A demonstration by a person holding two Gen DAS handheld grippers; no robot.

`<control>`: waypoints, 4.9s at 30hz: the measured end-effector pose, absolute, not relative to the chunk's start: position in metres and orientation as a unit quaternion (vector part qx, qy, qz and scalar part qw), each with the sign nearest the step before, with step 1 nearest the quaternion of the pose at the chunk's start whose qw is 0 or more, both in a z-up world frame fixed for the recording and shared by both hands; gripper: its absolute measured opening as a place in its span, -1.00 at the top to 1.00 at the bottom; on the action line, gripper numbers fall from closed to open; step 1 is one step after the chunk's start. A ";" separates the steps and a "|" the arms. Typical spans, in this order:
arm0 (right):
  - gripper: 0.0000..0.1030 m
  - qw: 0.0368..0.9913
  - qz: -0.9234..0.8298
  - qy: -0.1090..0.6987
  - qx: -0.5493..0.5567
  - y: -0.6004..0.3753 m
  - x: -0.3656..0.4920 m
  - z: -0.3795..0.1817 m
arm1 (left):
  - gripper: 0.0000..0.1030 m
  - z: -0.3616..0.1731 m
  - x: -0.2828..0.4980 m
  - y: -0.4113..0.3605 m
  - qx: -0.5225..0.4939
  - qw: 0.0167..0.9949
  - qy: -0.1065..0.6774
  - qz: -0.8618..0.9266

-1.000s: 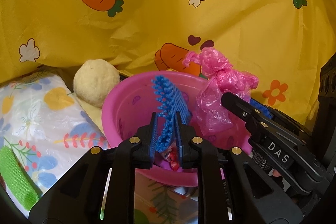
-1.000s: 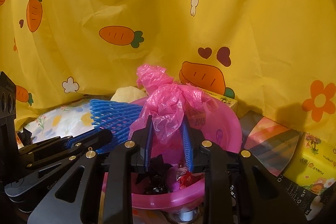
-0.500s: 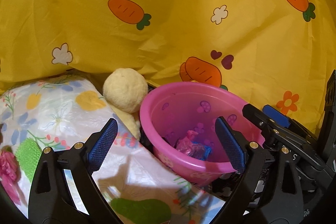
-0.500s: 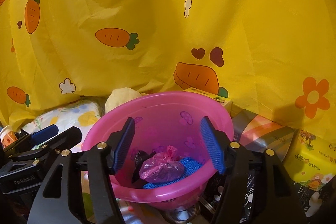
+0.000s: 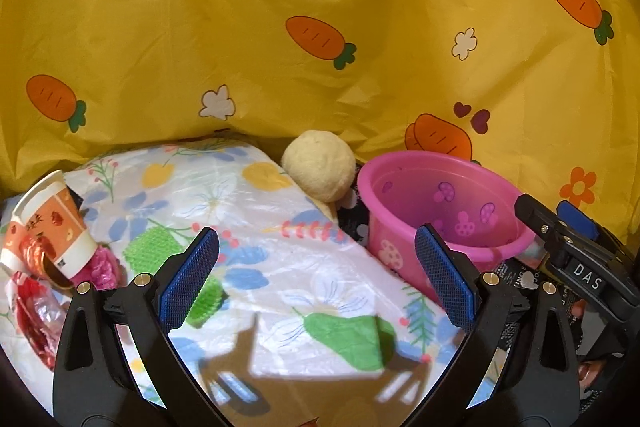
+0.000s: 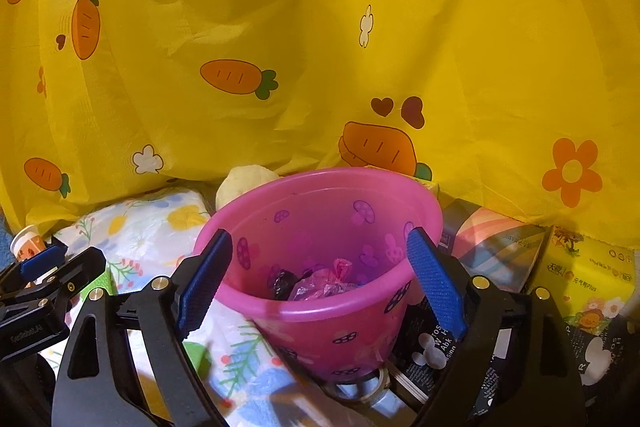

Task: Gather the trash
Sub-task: 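Move both tools back over the cups and wrappers on the table, then grasp the large red cup rim with the left tool while the right tool grasps the red-and-white wrapper, then carry the red cup in the left tool while the right tool carries the wrapper to the pink bucket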

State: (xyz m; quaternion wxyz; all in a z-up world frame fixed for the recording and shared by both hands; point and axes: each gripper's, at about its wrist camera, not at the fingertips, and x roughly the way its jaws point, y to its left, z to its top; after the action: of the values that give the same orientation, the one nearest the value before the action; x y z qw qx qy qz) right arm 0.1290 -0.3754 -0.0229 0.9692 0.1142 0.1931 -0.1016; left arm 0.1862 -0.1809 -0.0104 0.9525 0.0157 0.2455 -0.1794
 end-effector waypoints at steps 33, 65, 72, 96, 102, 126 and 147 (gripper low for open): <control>-0.70 0.978 0.053 0.192 0.066 -0.193 0.081 -0.015 | -0.88 -0.021 0.094 0.002 -0.016 0.972 0.233 -0.001; -0.70 0.950 0.194 0.246 0.000 -0.046 0.117 -0.028 | -0.41 -0.057 0.127 0.216 -0.137 0.916 0.318 0.202; -0.70 0.944 0.201 0.260 -0.005 -0.034 0.130 -0.033 | 0.23 -0.071 0.150 0.229 -0.165 0.904 0.350 0.181; -0.55 0.928 0.205 0.310 -0.020 -0.010 0.168 -0.049 | 0.95 -0.056 0.148 0.182 -0.131 0.932 0.328 0.080; -0.37 0.923 0.209 0.323 -0.019 -0.007 0.175 -0.053 | 0.95 -0.050 0.138 0.162 -0.127 0.938 0.316 0.059; 0.61 0.921 0.249 0.300 0.016 -0.040 0.146 -0.044 | 0.95 -0.046 0.118 0.124 -0.113 0.945 0.307 0.023; 0.61 0.950 0.185 0.247 0.055 -0.152 0.109 -0.020 | 0.95 -0.026 0.110 0.016 -0.054 0.953 0.290 -0.070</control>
State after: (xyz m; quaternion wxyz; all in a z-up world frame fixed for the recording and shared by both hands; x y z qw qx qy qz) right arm 0.1086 -0.1523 -0.0205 0.9496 0.0552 0.2471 0.1846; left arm 0.1098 0.0158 -0.0262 0.9530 -0.0541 0.2899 -0.0697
